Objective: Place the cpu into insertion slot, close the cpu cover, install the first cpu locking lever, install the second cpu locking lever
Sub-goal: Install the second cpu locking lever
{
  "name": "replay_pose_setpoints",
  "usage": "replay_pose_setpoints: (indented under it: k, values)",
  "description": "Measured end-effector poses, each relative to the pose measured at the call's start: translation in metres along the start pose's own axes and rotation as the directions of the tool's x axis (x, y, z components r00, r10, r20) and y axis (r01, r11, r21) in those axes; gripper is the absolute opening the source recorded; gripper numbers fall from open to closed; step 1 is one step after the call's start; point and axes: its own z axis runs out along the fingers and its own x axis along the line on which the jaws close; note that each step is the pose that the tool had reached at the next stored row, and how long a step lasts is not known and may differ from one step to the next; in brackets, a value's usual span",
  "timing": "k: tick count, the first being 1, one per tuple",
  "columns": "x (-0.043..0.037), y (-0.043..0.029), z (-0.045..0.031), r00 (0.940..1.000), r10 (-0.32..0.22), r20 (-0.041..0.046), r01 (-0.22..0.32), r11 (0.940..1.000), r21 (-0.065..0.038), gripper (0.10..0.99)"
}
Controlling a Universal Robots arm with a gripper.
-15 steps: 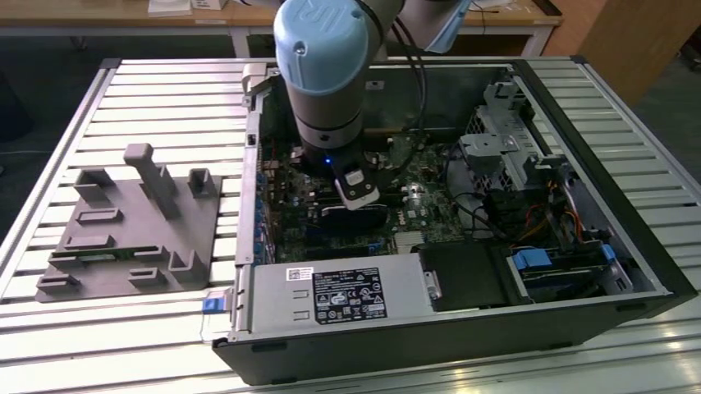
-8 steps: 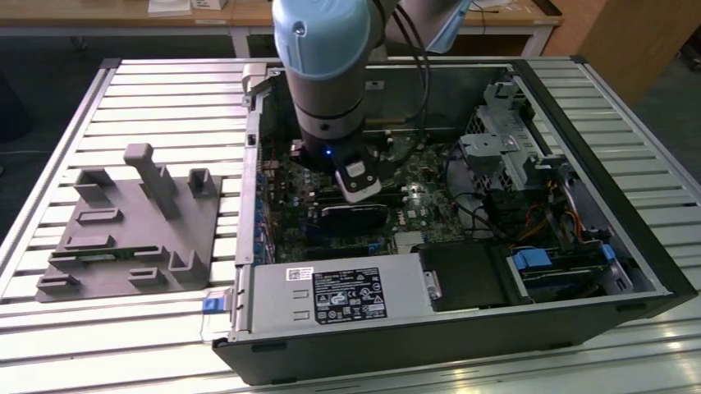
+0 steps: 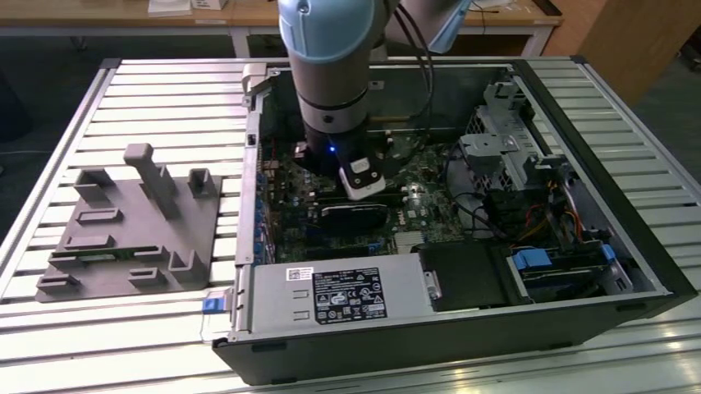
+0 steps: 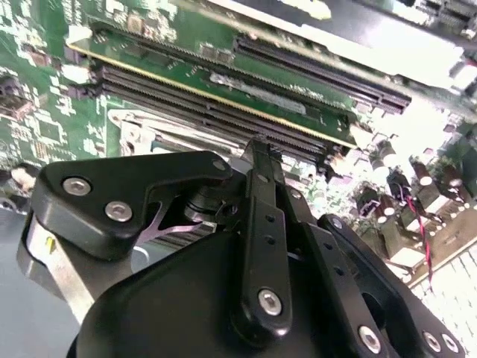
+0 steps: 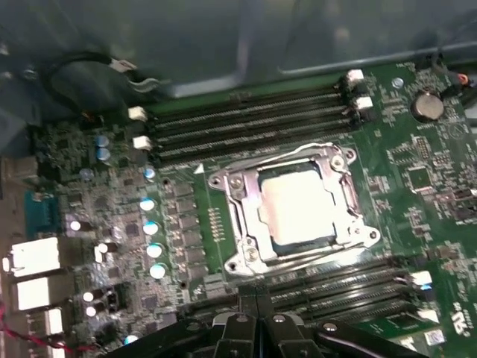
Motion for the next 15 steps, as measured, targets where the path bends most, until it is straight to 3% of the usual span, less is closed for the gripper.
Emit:
replay_pose_setpoints:
  k: [7, 12, 15]
  values:
    - [-0.0065, 0.0040, 0.0012, 1.0000, 0.001, 0.0008, -0.001, 1.0000, 0.003, 0.106]
    - [-0.0091, 0.0127, 0.0032, 1.0000, 0.001, 0.0008, -0.001, 1.0000, 0.003, 0.106]
    - [-0.0145, 0.0170, 0.0044, 1.0000, 0.000, 0.0013, 0.000, 1.0000, 0.005, 0.106]
